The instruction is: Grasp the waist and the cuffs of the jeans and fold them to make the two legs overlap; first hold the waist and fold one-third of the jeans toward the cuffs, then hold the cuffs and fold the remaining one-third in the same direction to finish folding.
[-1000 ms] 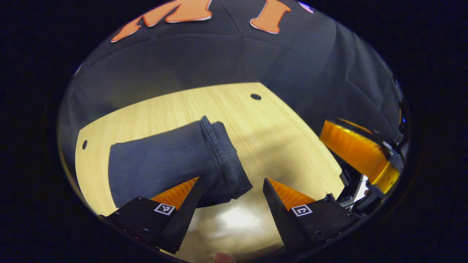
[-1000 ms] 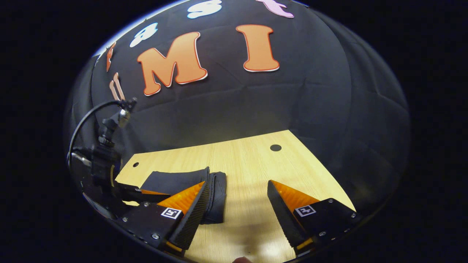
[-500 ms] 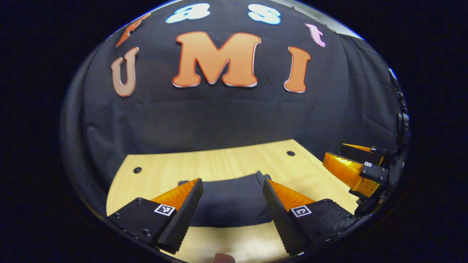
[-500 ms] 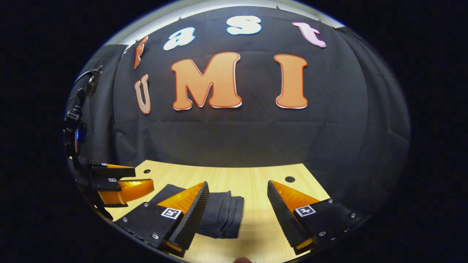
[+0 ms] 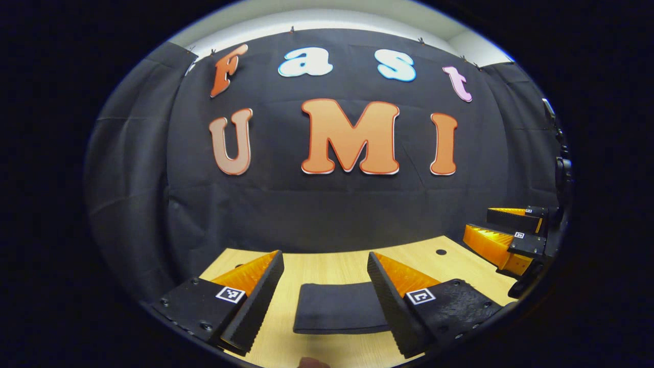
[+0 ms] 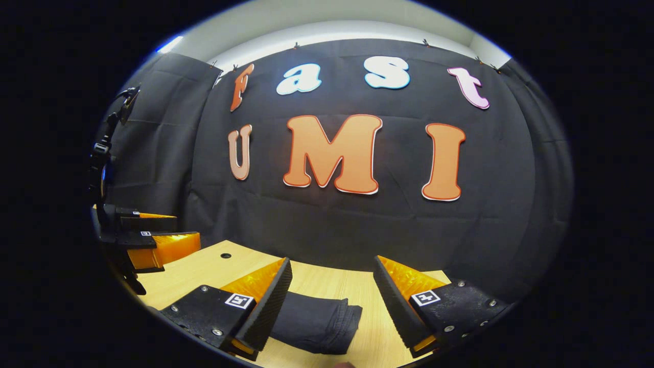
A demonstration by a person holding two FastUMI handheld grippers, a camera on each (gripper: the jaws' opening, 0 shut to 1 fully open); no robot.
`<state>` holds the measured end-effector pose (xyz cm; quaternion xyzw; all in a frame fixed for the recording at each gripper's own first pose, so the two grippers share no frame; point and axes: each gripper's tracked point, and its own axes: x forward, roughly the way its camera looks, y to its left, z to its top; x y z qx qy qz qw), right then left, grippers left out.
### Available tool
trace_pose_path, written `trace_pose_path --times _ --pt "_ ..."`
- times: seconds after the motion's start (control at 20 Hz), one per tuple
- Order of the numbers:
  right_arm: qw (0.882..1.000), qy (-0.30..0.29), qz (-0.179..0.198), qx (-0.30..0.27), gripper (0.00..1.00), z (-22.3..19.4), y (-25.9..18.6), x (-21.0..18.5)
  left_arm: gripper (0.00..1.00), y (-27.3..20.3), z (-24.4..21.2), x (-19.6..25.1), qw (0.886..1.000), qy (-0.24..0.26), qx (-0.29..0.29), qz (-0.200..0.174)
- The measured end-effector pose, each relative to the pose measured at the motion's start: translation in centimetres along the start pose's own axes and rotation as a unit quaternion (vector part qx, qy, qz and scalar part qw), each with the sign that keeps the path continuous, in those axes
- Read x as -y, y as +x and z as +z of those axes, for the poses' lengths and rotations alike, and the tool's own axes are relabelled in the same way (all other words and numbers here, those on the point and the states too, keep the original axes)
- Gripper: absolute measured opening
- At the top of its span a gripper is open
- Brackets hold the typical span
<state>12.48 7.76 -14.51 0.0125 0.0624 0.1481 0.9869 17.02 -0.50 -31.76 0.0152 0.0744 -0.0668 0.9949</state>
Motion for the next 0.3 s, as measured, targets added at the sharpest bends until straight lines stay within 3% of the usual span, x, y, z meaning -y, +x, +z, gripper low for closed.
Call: trace_pose_path --times 0.3 --pt "1.0 -0.016 0.019 0.019 1.0 0.7 -0.4 -1.4 0.96 -1.5 0.4 -1.5 0.999 0.024 0.021 0.031"
